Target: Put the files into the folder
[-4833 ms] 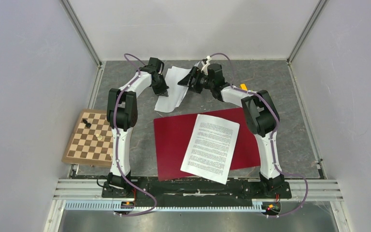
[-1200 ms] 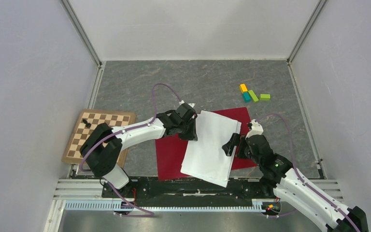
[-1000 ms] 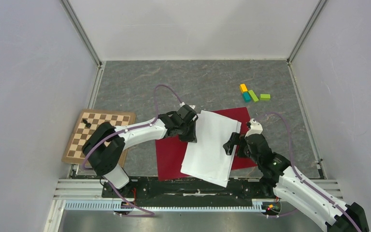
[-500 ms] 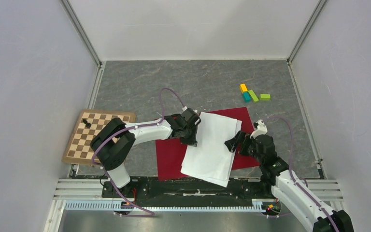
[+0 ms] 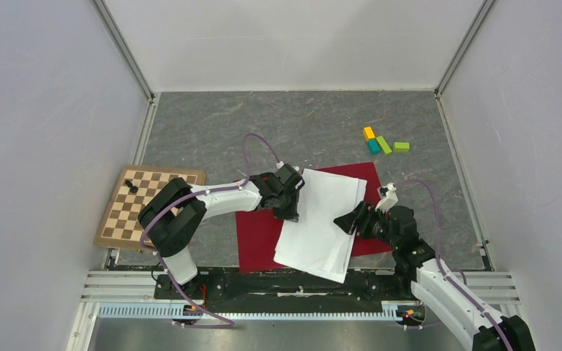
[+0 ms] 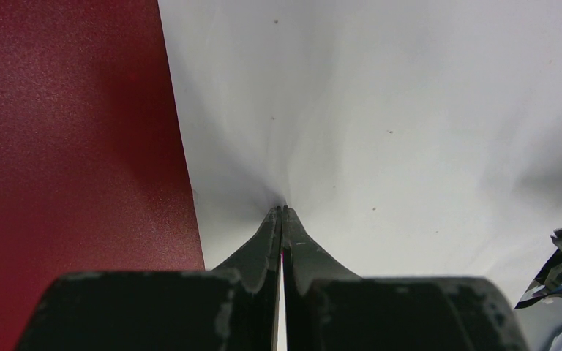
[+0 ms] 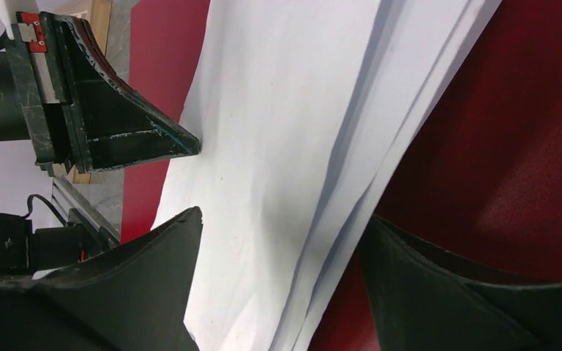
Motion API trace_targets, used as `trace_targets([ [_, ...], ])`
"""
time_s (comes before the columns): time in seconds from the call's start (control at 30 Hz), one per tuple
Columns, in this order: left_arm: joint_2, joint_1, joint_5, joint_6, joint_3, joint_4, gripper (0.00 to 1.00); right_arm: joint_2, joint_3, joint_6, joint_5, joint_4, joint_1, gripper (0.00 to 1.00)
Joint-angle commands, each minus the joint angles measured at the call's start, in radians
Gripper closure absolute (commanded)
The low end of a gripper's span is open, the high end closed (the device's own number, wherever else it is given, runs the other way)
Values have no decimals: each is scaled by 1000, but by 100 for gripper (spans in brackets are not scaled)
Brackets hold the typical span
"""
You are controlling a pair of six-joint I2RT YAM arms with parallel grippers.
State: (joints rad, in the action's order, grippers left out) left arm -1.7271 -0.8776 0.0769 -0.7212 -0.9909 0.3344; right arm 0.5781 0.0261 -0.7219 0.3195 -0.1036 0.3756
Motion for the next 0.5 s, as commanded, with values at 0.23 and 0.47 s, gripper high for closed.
trace_targets([
  [0.23, 32, -6, 13, -7, -39, -23, 94, 73, 46, 63, -43, -29, -2, 52],
  [0.47, 174, 15, -38, 108, -151, 68, 68, 126, 205, 282, -167, 71, 38, 100],
])
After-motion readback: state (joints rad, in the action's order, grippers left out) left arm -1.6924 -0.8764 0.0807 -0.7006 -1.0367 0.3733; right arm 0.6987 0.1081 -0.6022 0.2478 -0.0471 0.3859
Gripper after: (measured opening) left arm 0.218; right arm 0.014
